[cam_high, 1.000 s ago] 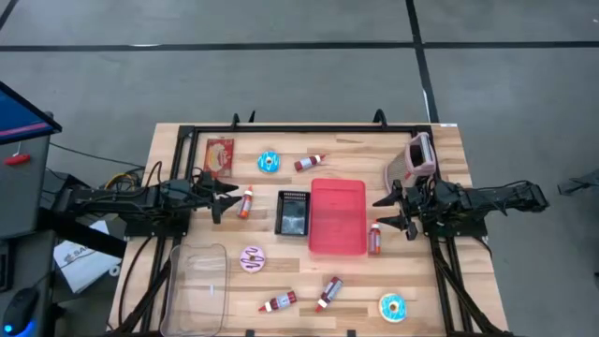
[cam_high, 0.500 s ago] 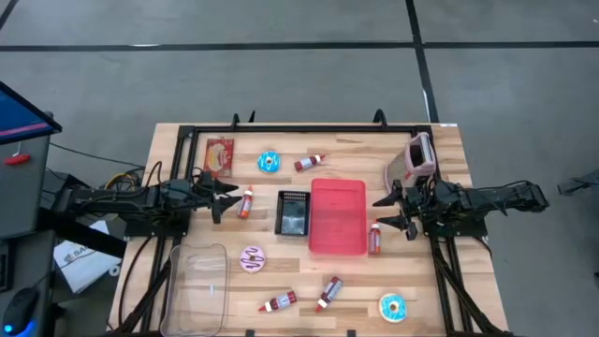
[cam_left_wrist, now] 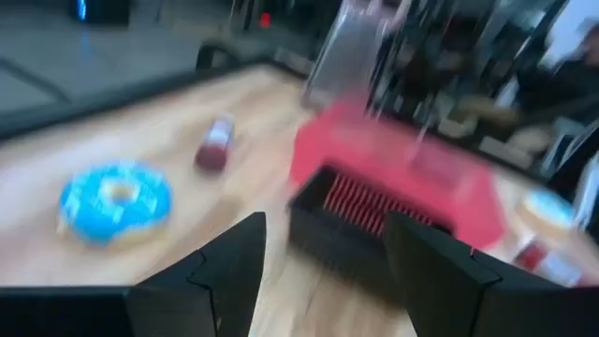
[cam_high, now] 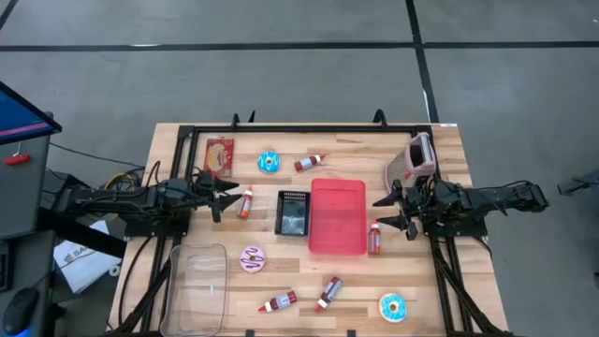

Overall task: Pick & Place Food Item
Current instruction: Put the red popcorn bag into the red bin

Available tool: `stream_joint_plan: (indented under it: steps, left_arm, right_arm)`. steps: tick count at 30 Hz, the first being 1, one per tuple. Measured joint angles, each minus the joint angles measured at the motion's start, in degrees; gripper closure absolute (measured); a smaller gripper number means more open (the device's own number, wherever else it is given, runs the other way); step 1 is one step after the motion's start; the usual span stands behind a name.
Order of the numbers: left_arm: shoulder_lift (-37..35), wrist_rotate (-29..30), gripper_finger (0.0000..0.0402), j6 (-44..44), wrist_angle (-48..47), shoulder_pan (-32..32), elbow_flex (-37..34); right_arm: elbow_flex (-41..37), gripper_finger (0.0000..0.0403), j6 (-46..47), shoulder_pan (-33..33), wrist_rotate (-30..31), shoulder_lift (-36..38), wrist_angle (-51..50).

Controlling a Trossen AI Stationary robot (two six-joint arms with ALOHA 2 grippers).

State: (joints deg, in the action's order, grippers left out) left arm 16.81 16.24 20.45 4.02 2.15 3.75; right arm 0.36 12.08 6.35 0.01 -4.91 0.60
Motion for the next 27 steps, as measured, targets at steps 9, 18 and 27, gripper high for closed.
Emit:
stream_joint_plan:
  steps: [9, 18, 27]
  left_arm:
    - [0.6, 2.0, 0.0188, 30.2, 14.3, 0.0, 0.0]
    - [1.4, 2.4, 0.0188, 41.5, 14.0, -0.1, 0.0]
    - [7.0, 2.9, 0.0188, 45.0, 18.3, -2.5, 0.0]
  right_arm:
    - [0.0, 0.0168, 0.0, 0.0, 0.0, 0.0, 0.0]
    - [0.0, 0.0168, -0.7, 0.0, 0.0, 0.0, 0.0]
    - [0.0, 0.0168, -9.1, -0.7, 1.6, 0.0, 4.3]
